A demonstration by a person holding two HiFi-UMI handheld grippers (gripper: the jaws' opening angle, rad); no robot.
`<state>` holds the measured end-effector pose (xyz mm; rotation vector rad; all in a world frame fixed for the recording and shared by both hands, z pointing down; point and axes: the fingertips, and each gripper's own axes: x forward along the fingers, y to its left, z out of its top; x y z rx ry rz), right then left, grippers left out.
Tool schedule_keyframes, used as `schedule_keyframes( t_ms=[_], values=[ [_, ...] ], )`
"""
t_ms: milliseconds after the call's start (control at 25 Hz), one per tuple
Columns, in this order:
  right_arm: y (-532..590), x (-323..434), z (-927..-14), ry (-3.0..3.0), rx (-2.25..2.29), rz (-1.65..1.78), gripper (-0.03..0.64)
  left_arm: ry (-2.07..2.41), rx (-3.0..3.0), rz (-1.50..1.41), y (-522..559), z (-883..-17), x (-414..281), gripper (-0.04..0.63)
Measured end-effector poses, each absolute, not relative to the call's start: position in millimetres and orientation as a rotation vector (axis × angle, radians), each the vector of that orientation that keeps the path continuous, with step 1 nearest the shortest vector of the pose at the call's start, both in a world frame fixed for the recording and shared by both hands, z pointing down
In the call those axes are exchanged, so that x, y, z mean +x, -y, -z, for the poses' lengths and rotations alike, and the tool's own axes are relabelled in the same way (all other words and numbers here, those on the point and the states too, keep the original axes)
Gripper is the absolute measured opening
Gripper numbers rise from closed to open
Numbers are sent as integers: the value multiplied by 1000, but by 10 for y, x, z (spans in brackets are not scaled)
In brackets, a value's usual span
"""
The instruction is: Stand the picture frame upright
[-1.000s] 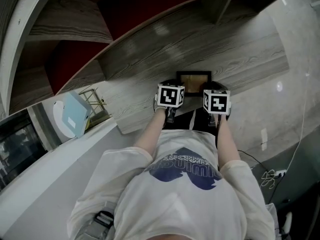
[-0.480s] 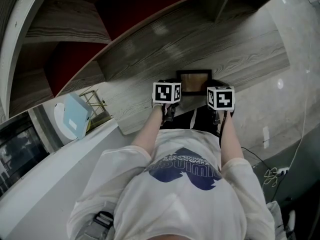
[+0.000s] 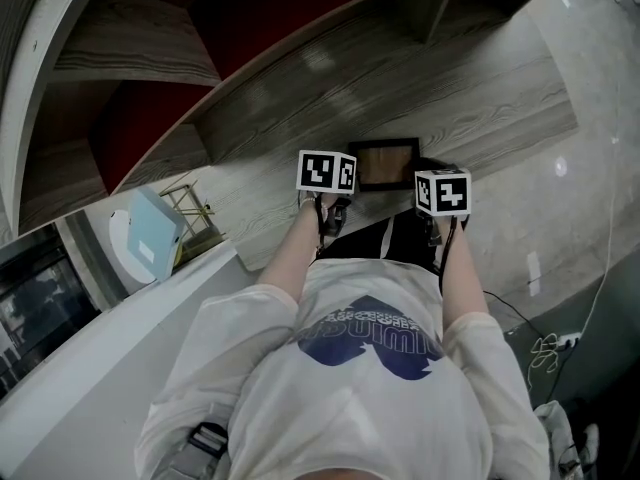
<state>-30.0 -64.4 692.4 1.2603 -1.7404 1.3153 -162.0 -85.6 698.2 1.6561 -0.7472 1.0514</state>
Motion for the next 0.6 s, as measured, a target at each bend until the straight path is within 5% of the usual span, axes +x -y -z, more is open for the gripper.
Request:
schedule_keyframes(
  t_ms=[600],
  values=[
    [676,-242,-6750,1859,1333,-1239,69,740,1761,-970,879,-6828,-1559,92]
  ],
)
